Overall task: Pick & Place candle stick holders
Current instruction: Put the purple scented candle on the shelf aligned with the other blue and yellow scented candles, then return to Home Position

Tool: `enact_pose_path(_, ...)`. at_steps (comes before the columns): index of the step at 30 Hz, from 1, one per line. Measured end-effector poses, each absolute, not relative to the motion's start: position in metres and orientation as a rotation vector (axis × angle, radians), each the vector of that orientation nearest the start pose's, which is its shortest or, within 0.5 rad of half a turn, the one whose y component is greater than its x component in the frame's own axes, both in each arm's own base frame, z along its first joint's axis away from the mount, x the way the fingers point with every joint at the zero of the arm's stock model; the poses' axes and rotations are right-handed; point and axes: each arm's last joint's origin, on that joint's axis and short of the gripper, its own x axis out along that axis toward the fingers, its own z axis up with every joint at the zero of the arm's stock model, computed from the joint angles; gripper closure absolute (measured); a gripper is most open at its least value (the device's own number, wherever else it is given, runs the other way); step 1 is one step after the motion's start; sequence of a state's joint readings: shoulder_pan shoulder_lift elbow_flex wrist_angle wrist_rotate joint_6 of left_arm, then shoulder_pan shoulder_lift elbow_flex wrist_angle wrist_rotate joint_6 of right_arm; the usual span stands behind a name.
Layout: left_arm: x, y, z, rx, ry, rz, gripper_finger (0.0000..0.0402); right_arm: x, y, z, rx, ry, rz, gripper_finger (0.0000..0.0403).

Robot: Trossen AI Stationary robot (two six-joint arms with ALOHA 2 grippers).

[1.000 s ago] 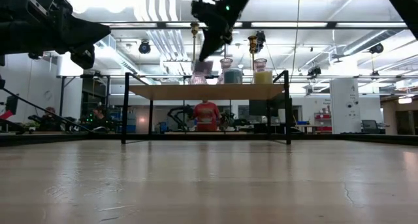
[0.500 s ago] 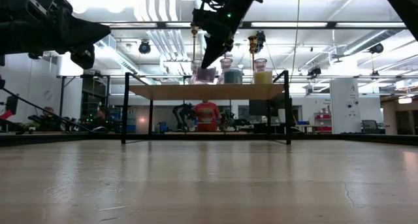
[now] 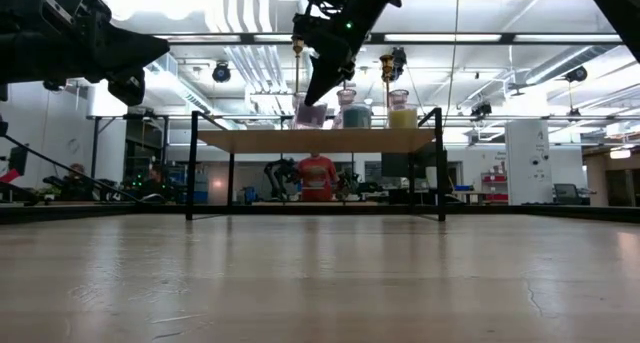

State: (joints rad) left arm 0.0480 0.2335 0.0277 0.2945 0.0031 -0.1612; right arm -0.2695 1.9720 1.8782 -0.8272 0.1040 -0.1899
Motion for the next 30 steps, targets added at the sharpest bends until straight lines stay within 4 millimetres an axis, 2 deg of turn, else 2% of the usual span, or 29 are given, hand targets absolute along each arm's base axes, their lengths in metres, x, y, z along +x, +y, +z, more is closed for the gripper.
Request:
enact_pose_path(9, 0.111, 0.005, 0.182, -0.159, -0.092, 0.038, 0.0387, 0.414, -0.117, 0.296, -0.101, 0.967, -0.254, 0.0394)
enact_pose_path(13, 0.111, 0.005, 0.182, -0.158, -0.092, 0.038, 0.0387, 0.415, -0.118, 0.301, -0.098, 0.953, -0.257, 0.0384)
enact_pose_path(25, 0.111, 0.005, 0.182, -0.159, -0.092, 0.038, 0.0387, 0.416, -0.119, 0.309, -0.121, 0.935, -0.281, 0.0316)
enact_pose_path(30, 0.111, 0.005, 0.182, -0.159, -0.092, 0.037, 0.0387, 0.416, -0.112, 0.325, -0.118, 0.896, -0.276, 0.0308)
